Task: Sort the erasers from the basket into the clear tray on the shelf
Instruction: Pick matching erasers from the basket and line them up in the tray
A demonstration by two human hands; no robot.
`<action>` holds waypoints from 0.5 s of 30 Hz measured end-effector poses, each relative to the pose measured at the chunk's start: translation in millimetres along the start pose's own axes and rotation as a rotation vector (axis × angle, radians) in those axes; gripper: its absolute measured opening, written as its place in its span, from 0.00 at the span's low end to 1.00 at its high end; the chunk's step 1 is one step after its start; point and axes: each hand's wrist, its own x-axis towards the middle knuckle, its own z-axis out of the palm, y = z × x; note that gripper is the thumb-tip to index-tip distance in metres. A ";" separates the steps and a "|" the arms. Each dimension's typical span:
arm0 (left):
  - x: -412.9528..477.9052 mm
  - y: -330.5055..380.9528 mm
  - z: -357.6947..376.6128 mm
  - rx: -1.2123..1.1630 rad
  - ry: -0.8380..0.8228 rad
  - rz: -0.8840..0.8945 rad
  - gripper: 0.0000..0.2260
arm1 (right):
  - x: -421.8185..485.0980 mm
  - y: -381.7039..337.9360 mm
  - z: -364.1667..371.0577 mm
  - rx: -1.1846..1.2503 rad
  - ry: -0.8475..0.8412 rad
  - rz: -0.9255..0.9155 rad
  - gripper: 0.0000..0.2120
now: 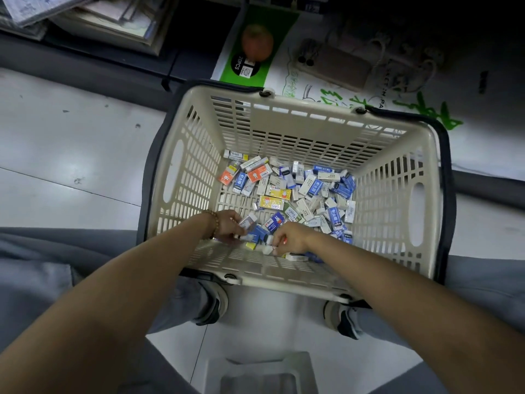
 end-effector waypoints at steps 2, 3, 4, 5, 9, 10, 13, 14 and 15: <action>-3.0 2.9 0.6 -0.063 0.016 0.006 0.11 | -4.0 1.4 -1.9 0.106 0.039 -0.008 0.12; -4.0 3.9 0.9 -0.083 0.016 0.009 0.11 | -7.3 1.7 -4.9 0.196 0.063 -0.007 0.12; -5.6 6.1 0.2 -0.086 0.017 0.017 0.10 | -11.1 2.0 -9.4 0.286 0.076 0.000 0.11; -7.9 8.7 -0.3 -0.083 0.032 0.041 0.09 | -15.3 2.4 -15.2 0.364 0.074 0.005 0.09; -18.6 21.0 -1.6 -0.018 0.148 0.164 0.13 | -29.8 0.8 -39.6 0.538 0.155 0.006 0.09; -21.6 24.3 -2.4 0.024 0.194 0.197 0.15 | -31.4 -0.4 -44.3 0.579 0.196 0.004 0.12; -28.0 36.2 -5.0 -0.028 0.266 0.294 0.11 | -35.6 -6.1 -52.5 0.818 0.235 -0.024 0.17; -30.7 40.6 -5.8 -0.135 0.251 0.296 0.12 | -37.5 -9.0 -53.6 0.902 0.226 -0.037 0.18; -33.2 43.9 -6.7 -0.251 0.218 0.294 0.13 | -38.7 -11.4 -54.1 0.962 0.219 -0.053 0.19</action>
